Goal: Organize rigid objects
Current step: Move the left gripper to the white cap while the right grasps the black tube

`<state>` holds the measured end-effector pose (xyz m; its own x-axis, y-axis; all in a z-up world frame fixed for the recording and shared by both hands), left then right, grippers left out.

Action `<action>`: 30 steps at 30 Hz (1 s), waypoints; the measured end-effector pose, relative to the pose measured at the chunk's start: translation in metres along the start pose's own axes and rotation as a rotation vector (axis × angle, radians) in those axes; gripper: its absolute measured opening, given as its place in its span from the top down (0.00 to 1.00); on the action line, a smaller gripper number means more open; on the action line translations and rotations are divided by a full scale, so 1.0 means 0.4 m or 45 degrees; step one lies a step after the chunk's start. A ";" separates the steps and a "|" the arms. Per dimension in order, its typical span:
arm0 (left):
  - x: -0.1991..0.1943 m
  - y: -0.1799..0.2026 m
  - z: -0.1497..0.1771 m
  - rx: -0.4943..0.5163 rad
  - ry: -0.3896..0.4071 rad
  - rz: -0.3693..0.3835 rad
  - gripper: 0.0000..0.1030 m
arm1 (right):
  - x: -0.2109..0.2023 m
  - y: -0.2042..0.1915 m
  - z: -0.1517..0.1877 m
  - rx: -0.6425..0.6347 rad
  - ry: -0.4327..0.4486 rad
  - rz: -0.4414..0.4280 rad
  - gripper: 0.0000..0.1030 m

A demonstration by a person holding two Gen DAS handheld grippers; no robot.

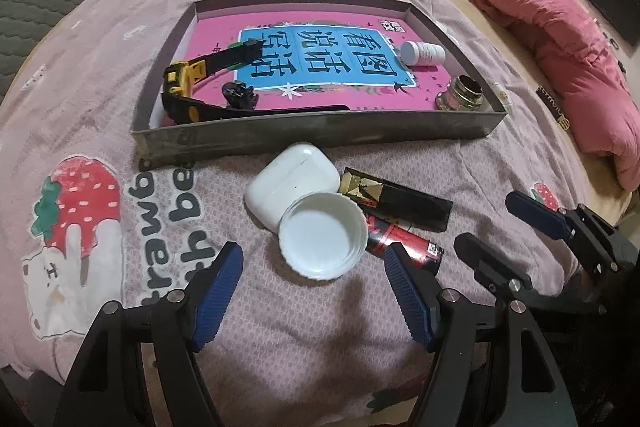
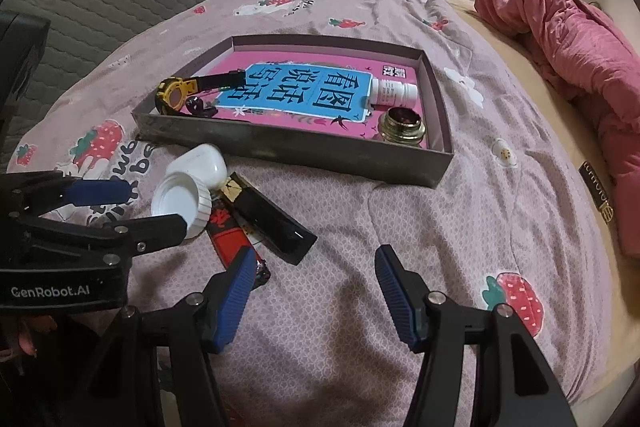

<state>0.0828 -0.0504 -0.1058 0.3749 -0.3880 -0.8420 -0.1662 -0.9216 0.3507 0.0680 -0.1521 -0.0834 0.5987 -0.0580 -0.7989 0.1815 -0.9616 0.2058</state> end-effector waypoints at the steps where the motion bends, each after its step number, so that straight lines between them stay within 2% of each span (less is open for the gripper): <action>1: 0.007 0.000 -0.002 0.001 -0.006 -0.005 0.28 | 0.001 -0.002 0.000 -0.007 0.002 0.001 0.41; 14: 0.052 -0.037 -0.011 -0.028 -0.038 -0.087 0.27 | 0.033 -0.024 -0.016 -0.090 0.010 -0.005 0.41; 23: 0.053 -0.064 -0.003 -0.070 -0.044 -0.067 0.28 | 0.069 -0.075 -0.037 -0.278 0.021 -0.011 0.41; 30: 0.044 -0.084 -0.003 -0.104 -0.037 -0.054 0.28 | 0.099 -0.101 -0.060 -0.327 0.018 -0.040 0.41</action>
<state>0.0962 -0.0262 -0.1320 0.3530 -0.3491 -0.8680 -0.0751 -0.9353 0.3457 0.1030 -0.1093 -0.1096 0.6003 -0.0235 -0.7994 0.3915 -0.8630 0.3194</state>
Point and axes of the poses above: each gripper's, at about its wrist camera, not at the fingertips, and x roughly the way its jaws point, y to its right, z to its underside, the point moved 10 cm from there along x, roughly the way its jaws point, and after that the axes turned 14 degrees about z, right-handed, at the moved point
